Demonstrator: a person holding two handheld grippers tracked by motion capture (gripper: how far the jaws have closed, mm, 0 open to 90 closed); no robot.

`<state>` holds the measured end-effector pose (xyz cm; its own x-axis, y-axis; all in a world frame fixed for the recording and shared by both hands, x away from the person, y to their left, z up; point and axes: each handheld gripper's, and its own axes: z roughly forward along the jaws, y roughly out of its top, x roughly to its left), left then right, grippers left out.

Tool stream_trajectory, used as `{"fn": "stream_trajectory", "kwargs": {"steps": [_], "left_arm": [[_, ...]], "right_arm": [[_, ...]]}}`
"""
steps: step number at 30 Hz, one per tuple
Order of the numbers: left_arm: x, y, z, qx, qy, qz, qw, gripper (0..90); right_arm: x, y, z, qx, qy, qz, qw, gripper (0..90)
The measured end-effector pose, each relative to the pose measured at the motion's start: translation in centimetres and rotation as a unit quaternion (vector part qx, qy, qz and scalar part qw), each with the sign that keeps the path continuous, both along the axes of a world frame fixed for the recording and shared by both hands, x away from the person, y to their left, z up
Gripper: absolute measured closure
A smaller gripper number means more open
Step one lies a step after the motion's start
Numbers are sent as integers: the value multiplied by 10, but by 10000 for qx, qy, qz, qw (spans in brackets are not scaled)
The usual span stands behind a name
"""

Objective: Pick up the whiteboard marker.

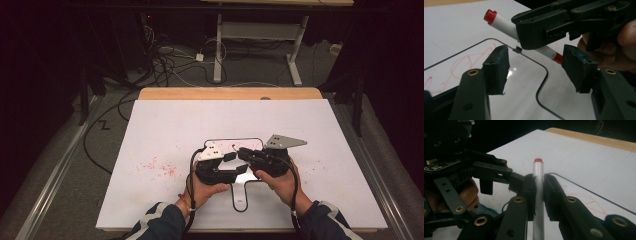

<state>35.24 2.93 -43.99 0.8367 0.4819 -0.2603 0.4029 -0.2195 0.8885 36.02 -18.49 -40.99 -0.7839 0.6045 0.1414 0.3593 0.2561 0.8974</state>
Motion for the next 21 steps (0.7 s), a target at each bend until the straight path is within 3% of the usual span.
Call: {"fn": "stream_trajectory", "kwargs": {"steps": [4,6,13,16,19,21], "left_arm": [[3,-6,-1,27,3,-47,10000,494],[2,-7,1,53,-140,-86,9999,569],[4,-8,2,131,-250,-23,9996,714],[5,-7,2,187,-274,1,9994,761],[8,-6,3,325,-447,65,9985,785],[9,-6,4,359,-500,51,9981,786]], "right_arm": [[-2,-1,1,25,-54,-11,10000,814],[-1,-3,2,35,-70,-46,10000,814],[-5,-4,5,83,-191,-31,9998,813],[-7,-5,7,83,-239,-33,9997,811],[-8,-6,8,92,-263,-74,9996,807],[-8,-8,9,149,-216,-67,9996,748]]}}
